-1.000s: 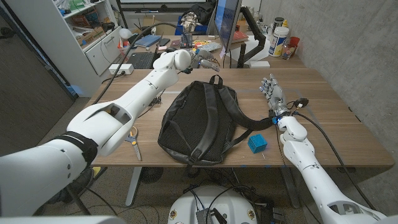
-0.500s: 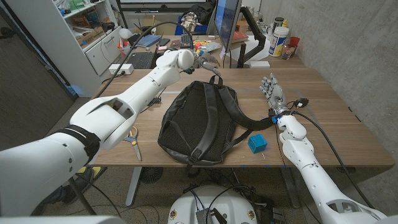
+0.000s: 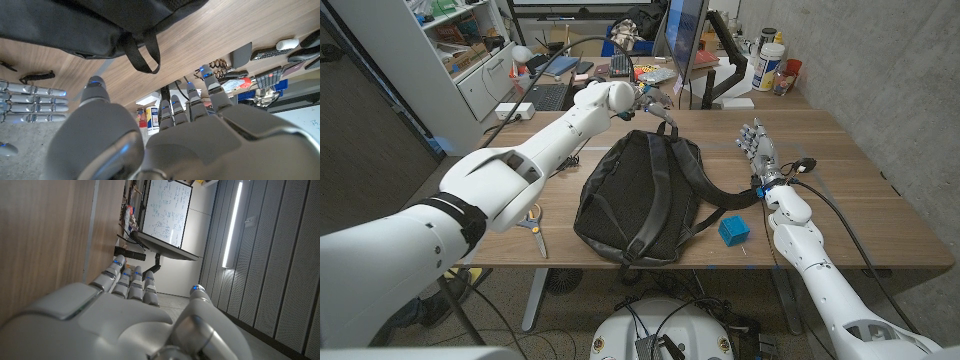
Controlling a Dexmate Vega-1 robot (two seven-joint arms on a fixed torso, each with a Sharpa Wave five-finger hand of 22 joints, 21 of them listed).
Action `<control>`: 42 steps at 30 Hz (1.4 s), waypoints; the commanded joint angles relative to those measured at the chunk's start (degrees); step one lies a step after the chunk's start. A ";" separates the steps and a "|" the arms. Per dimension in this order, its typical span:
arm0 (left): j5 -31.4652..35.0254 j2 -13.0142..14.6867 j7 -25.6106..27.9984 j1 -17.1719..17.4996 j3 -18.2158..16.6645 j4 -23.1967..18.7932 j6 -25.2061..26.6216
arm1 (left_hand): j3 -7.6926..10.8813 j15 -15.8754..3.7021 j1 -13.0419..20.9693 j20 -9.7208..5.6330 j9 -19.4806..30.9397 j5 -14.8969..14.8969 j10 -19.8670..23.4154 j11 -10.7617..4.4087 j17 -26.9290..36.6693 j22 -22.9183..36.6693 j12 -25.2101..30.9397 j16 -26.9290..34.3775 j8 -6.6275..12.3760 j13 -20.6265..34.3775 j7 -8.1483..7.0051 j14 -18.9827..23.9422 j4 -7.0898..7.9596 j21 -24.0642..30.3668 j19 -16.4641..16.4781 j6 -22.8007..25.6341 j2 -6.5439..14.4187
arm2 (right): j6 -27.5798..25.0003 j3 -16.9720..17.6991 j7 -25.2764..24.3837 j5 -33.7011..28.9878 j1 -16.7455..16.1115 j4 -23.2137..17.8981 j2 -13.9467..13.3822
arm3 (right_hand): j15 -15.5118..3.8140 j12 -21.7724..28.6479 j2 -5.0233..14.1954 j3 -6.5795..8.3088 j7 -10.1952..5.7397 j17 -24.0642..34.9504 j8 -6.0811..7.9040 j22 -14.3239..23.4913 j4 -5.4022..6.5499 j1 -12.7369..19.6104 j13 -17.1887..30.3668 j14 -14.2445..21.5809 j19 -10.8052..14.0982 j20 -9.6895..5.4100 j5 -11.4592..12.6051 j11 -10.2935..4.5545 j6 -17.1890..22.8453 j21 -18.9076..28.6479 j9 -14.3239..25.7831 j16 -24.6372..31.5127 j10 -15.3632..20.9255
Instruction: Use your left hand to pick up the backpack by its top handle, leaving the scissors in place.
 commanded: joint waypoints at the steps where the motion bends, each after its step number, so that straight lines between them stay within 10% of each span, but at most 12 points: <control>1: 0.96 -3.46 -0.40 -3.22 0.84 9.47 -3.11 | -0.67 0.01 0.02 0.10 0.09 -0.07 -0.24 0.33 0.27 0.21 -0.12 -0.10 -0.12 0.11 -1.07 0.53 -0.03 0.35 0.80 -0.02 -0.70 | -0.21 0.02 -0.44 -0.08 -0.19 -0.11 0.13 | -0.01 0.39 -0.16 -0.19 0.04 0.13 0.30 0.18 -0.25 0.21 0.32 0.26 0.47 -0.44 0.27 0.08 0.17 0.17 0.18 0.24 0.58; 21: 2.81 -13.25 6.53 -10.65 1.94 34.01 -8.63 | -2.11 -0.05 -0.31 0.14 0.11 -0.11 -0.37 0.42 0.31 0.19 -0.15 -0.17 -0.24 0.17 -1.90 0.70 -0.31 0.32 1.94 -0.17 -0.69 | -1.95 0.36 -1.12 -0.41 -1.02 -1.93 -0.89 | 0.24 0.35 -0.19 -0.30 0.10 0.13 0.27 0.14 -0.37 0.29 0.32 0.56 0.72 -0.27 0.26 0.13 0.11 0.04 0.19 0.22 0.62; 42: -10.03 -12.24 8.53 -12.54 20.07 33.22 -3.62 | -3.59 -0.84 0.38 0.08 0.16 0.04 -0.57 -0.16 0.34 0.17 -0.20 -0.15 -0.37 0.24 -2.75 1.30 -1.06 0.27 3.53 -0.48 -0.38 | -0.69 -0.10 -1.22 -0.30 0.42 0.51 0.52 | 0.24 0.27 -0.16 -0.41 0.14 0.17 0.26 0.14 -0.38 0.26 0.33 0.72 0.91 -0.22 0.25 0.12 0.06 -0.09 0.19 0.18 0.54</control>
